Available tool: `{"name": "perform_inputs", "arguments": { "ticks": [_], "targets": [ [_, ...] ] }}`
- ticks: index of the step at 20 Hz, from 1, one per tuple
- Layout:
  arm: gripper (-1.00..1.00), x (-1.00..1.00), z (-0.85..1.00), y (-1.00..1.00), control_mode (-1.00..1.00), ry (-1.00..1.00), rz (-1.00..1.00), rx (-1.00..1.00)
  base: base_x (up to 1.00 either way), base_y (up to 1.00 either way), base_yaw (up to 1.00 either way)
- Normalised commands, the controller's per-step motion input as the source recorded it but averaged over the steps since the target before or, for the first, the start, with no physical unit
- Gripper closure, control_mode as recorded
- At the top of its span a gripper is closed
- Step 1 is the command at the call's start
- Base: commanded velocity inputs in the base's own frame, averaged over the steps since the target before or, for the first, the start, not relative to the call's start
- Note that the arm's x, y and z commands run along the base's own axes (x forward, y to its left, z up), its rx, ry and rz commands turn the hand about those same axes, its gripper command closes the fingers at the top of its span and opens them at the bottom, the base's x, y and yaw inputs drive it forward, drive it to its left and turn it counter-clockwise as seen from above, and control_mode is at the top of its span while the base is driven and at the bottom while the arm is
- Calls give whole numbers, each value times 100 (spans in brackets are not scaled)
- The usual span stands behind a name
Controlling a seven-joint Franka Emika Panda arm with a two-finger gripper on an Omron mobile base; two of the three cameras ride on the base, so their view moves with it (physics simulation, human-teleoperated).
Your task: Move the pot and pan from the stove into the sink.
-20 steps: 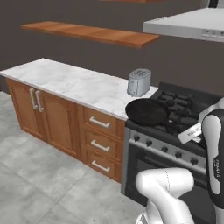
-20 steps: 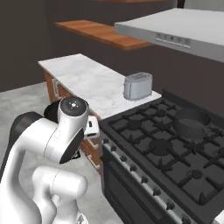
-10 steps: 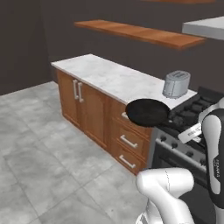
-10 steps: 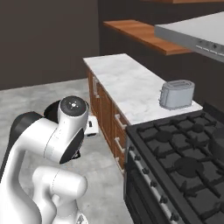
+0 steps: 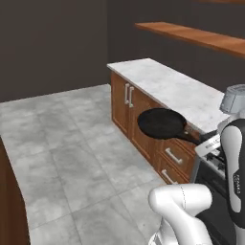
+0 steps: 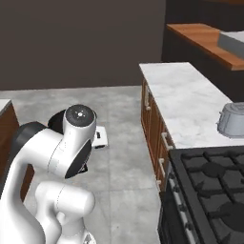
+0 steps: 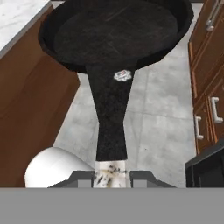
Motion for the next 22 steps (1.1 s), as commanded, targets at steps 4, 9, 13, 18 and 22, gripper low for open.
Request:
{"name": "perform_inputs", "arguments": {
  "ticks": [4,9,13,18,22],
  "targets": [
    [100,0,0,0,100,0,0,0,-20,-5,47],
    [100,0,0,0,100,0,0,0,-20,-5,47],
    [100,0,0,0,100,0,0,0,-20,-5,47],
    [100,0,0,0,100,0,0,0,-19,-5,47],
    [100,0,0,0,100,0,0,0,-19,-4,47]
  ]
}}
